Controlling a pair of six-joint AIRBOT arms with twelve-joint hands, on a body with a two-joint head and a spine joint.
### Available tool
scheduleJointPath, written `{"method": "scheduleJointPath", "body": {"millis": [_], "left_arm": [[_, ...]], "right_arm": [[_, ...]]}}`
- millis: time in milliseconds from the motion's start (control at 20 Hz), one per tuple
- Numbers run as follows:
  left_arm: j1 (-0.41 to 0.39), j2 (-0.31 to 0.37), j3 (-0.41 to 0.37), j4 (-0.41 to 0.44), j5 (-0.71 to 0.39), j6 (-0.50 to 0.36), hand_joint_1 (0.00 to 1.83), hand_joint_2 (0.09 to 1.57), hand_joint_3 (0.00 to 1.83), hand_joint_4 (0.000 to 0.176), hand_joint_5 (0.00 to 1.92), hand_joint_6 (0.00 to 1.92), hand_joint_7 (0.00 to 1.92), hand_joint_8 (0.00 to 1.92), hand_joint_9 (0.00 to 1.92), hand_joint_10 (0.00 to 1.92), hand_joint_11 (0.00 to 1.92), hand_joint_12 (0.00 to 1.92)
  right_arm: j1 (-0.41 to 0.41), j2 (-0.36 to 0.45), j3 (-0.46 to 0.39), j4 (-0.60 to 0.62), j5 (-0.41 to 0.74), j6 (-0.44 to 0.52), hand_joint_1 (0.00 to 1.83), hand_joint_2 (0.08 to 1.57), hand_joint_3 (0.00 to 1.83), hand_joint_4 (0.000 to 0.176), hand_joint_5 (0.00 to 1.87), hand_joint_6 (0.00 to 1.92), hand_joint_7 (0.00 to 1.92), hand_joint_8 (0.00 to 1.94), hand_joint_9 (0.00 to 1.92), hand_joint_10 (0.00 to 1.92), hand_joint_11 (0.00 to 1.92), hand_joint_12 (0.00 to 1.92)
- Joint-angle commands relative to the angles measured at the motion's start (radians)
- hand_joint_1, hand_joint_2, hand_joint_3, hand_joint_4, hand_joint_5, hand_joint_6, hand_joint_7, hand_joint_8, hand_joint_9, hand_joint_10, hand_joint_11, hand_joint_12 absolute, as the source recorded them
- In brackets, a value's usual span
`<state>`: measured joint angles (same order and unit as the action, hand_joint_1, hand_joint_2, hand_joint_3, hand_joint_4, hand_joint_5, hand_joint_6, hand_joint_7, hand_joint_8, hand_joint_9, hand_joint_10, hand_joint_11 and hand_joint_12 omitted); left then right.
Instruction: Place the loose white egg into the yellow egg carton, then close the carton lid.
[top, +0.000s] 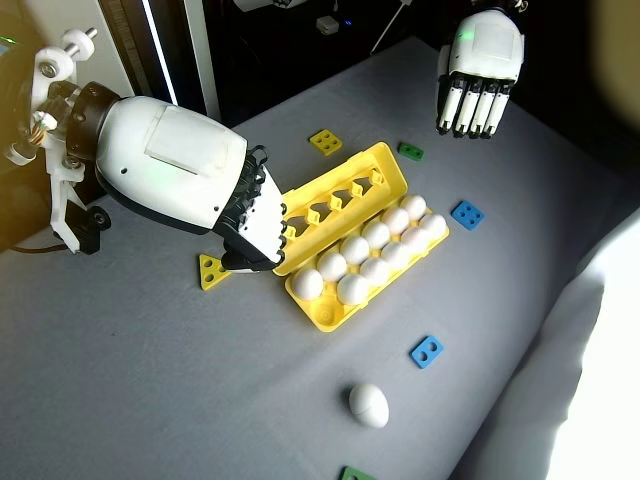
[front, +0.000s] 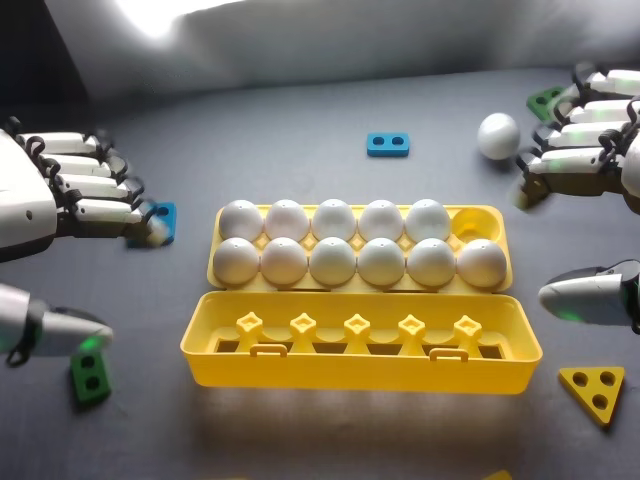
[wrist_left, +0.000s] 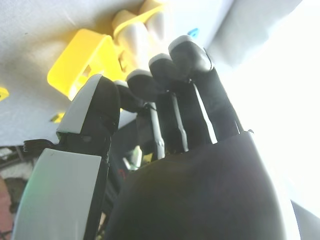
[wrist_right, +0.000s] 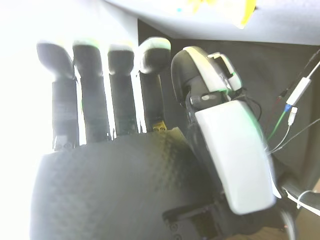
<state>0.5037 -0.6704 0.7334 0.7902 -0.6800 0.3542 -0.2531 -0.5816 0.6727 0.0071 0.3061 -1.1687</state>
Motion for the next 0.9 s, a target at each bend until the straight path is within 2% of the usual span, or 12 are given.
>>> {"method": "scheduleJointPath", "body": {"millis": [0,250,350,500,600,650,750,850], "left_arm": [[-0.005,0.019,0.009,-0.046,-0.072,0.002,0.0,1.17,0.03,0.0,0.26,0.0,0.24,0.0,0.2,0.0,0.0,0.36],[-0.009,0.019,0.013,-0.045,-0.069,-0.009,0.0,1.17,0.01,0.0,0.27,0.0,0.25,0.0,0.21,0.0,0.0,0.38],[-0.024,0.02,0.022,0.0,-0.066,-0.048,0.0,1.17,0.01,0.0,0.26,0.0,0.25,0.0,0.2,0.0,0.0,0.37],[-0.041,0.02,0.048,0.114,-0.066,-0.163,0.0,1.18,0.01,0.0,0.27,0.0,0.24,0.0,0.2,0.0,0.0,0.36],[-0.041,0.02,0.062,0.13,-0.086,-0.174,0.0,1.18,0.01,0.0,0.26,0.0,0.24,0.0,0.2,0.0,0.0,0.37],[-0.042,0.022,0.064,0.142,-0.09,-0.186,0.0,1.18,0.0,0.0,0.26,0.0,0.24,0.0,0.19,0.0,0.0,0.35],[-0.058,0.018,0.077,0.222,-0.092,-0.263,0.0,1.18,0.0,0.0,0.26,0.0,0.24,0.0,0.19,0.0,0.0,0.35],[-0.064,0.017,0.085,0.249,-0.107,-0.292,0.0,1.17,0.0,0.0,0.27,0.0,0.26,0.0,0.21,0.0,0.0,0.37]], "right_arm": [[0.017,0.011,-0.002,0.002,0.117,-0.008,0.08,1.14,0.01,0.0,0.33,0.0,0.3,0.0,0.24,0.01,0.0,0.5],[0.021,0.011,-0.002,0.003,0.119,-0.008,0.09,1.14,0.0,0.0,0.33,0.0,0.3,0.0,0.24,0.0,0.0,0.5],[0.024,0.01,-0.002,0.003,0.119,-0.008,0.17,1.11,0.0,0.0,0.32,0.0,0.29,0.0,0.24,0.0,0.0,0.49],[0.028,0.01,0.0,0.003,0.118,-0.009,0.45,1.01,0.0,0.0,0.36,0.01,0.3,0.0,0.24,0.0,0.0,0.55],[0.034,0.0,0.0,0.003,0.112,-0.027,0.51,0.98,0.0,0.0,0.37,0.01,0.3,0.0,0.24,0.0,0.0,0.55],[0.04,-0.007,-0.003,0.003,0.107,-0.067,0.53,0.96,0.0,0.0,0.37,0.0,0.28,0.0,0.22,0.0,0.0,0.53],[0.051,-0.015,-0.007,0.004,0.089,-0.085,0.59,0.93,0.0,0.002,0.35,0.0,0.26,0.0,0.21,0.0,0.0,0.52],[0.052,-0.015,-0.004,0.004,0.089,-0.105,0.69,0.89,0.0,0.011,0.34,0.0,0.24,0.0,0.19,0.0,0.0,0.51]]}}
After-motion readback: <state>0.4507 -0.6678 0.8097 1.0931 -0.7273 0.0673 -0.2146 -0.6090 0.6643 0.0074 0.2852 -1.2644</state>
